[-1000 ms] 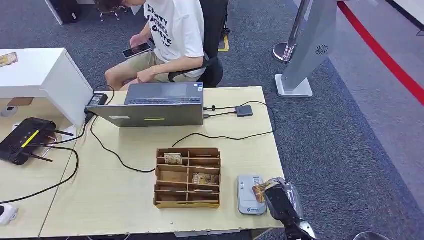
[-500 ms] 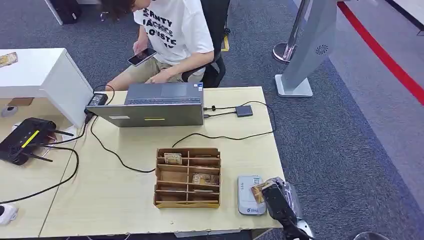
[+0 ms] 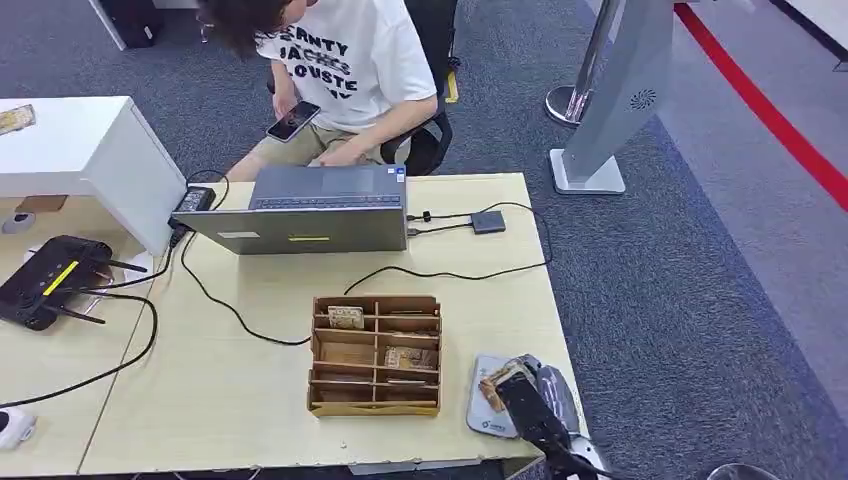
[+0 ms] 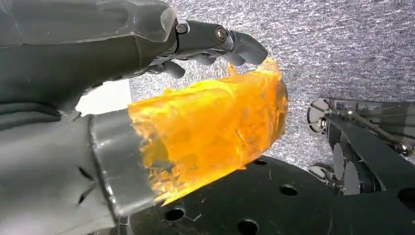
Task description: Pass the card to the sensor for recognition and then transmit it.
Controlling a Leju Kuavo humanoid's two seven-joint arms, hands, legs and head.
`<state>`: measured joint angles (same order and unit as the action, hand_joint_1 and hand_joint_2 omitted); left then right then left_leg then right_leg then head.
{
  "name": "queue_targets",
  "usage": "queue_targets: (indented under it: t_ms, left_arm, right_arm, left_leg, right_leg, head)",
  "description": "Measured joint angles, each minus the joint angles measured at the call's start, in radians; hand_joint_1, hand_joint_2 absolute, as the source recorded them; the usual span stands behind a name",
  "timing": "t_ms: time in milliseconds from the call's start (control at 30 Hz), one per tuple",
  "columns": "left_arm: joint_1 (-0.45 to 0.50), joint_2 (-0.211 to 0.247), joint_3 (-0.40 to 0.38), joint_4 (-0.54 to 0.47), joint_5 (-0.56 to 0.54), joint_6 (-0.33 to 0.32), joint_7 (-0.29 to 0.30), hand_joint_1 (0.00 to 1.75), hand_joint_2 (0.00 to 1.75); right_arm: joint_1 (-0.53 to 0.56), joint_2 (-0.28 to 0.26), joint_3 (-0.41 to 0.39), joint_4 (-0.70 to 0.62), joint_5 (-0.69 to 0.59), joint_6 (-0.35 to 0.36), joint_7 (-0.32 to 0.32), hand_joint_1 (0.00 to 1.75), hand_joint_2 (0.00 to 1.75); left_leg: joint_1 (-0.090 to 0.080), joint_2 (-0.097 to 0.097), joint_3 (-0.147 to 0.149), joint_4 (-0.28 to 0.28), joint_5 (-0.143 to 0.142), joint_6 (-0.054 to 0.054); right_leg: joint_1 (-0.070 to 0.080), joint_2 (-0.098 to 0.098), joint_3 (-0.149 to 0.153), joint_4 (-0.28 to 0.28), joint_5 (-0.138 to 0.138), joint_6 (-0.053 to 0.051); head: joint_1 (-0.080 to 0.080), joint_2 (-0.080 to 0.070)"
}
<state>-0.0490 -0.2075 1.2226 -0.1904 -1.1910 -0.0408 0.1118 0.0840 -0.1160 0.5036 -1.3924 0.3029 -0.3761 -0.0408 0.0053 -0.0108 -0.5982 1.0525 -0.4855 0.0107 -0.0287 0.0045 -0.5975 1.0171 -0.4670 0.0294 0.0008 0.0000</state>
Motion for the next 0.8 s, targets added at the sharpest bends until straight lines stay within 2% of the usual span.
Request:
queue_targets:
  t_ms: [400,800]
  left_arm:
    - [0.0,0.0,0.0,0.0,0.0,-0.006,-0.003,0.0,0.0]
    - [0.0,0.0,0.001,0.0,0.0,-0.011,-0.003,0.0,0.0]
  right_arm:
    - [-0.044,0.014,0.053,0.04,0.022,0.016,0.01,1.75,1.75]
    - [-0.051,0.014,0.06,0.048,0.046,0.015,0.022,1.75,1.75]
  left_leg:
    - [0.0,0.0,0.0,0.0,0.0,0.0]
    - [0.0,0.0,0.001,0.0,0.0,0.0]
  right_leg:
    - [0.0,0.0,0.0,0.0,0.0,0.0]
    - [0.0,0.0,0.0,0.0,0.0,0.0]
  head:
    - [0.0,0.0]
    - [0.0,0.0]
